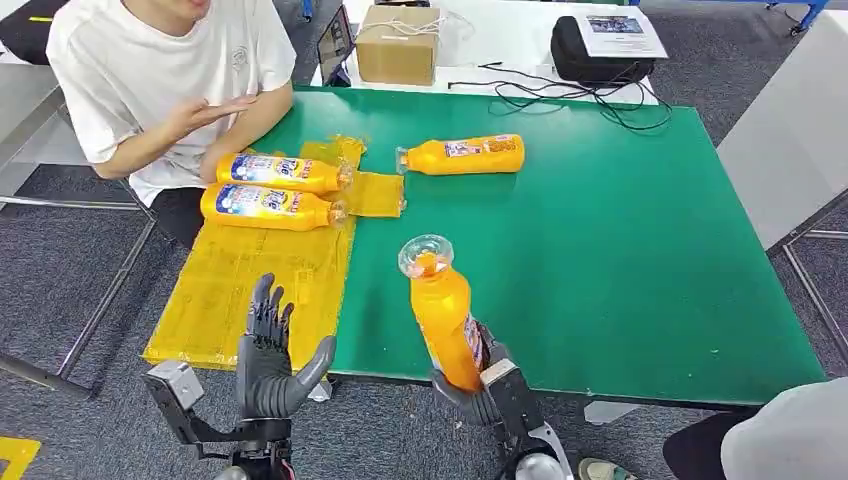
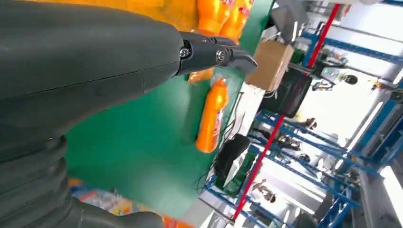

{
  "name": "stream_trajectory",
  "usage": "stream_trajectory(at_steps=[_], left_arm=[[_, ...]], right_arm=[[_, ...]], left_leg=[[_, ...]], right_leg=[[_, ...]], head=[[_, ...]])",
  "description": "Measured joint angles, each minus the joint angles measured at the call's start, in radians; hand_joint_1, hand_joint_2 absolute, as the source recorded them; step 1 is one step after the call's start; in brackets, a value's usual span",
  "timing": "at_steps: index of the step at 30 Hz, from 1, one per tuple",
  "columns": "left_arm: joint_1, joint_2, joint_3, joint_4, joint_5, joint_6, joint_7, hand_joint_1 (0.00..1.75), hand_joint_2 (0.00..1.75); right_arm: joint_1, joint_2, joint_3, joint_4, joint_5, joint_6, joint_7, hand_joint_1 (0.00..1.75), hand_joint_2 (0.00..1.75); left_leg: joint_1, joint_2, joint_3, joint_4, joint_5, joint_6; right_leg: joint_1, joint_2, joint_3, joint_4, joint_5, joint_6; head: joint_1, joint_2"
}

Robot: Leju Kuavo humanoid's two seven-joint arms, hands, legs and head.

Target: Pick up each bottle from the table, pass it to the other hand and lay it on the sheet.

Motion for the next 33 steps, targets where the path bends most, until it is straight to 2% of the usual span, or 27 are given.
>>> stream_trajectory(at_steps=[6, 11, 18, 23, 28, 33], left_arm=[[0.019, 0.0, 0.005, -0.017, 0.057, -0.039, 0.006, 0.0, 1.75], [0.007, 0.019, -0.029, -0.013, 0.063, -0.121, 0.008, 0.0, 1.75], [-0.008, 0.044, -0.084, 0.011, 0.055, -0.151, 0.035, 0.0, 1.75], [-0.024, 0.056, -0.117, 0.044, 0.023, -0.159, 0.038, 0.0, 1.75], [-0.047, 0.068, -0.153, 0.095, -0.118, -0.13, 0.01, 0.0, 1.75], [-0.061, 0.07, -0.151, 0.15, -0.094, -0.153, 0.033, 0.0, 1.75]], right_arm=[[0.033, -0.009, 0.0, -0.073, 0.013, -0.023, -0.001, 1.75, 1.75], [0.028, -0.009, 0.008, -0.075, 0.014, -0.018, -0.001, 1.75, 1.75], [0.017, -0.009, 0.038, -0.063, 0.078, -0.023, -0.001, 1.75, 1.75], [-0.015, -0.009, 0.107, -0.041, 0.206, -0.03, 0.03, 1.75, 1.75], [-0.07, -0.009, 0.188, 0.004, 0.253, -0.015, 0.071, 1.75, 1.75], [-0.109, 0.0, 0.28, 0.044, 0.28, -0.004, 0.088, 1.75, 1.75]], left_leg=[[0.0, 0.0, 0.001, 0.0, 0.0, 0.0], [0.0, 0.0, 0.001, 0.0, 0.0, 0.0], [0.0, 0.0, 0.0, 0.0, 0.0, 0.0], [0.0, 0.0, 0.001, 0.0, 0.0, 0.0], [0.0, 0.0, 0.001, 0.0, 0.001, 0.0], [0.0, 0.0, 0.001, 0.0, 0.001, 0.0]], right_leg=[[0.0, 0.0, 0.0, 0.0, 0.0, 0.0], [0.0, 0.0, 0.0, 0.0, 0.0, 0.0], [0.0, 0.0, 0.0, 0.0, 0.0, 0.0], [0.0, 0.0, 0.0, 0.0, 0.0, 0.0], [0.0, 0.001, 0.0, 0.0, 0.0, 0.0], [0.0, 0.0, 0.0, 0.0, 0.0, 0.0]], head=[[0.0, 0.0], [0.0, 0.0], [0.0, 0.0], [0.0, 0.0], [0.0, 0.0], [0.0, 0.0]])
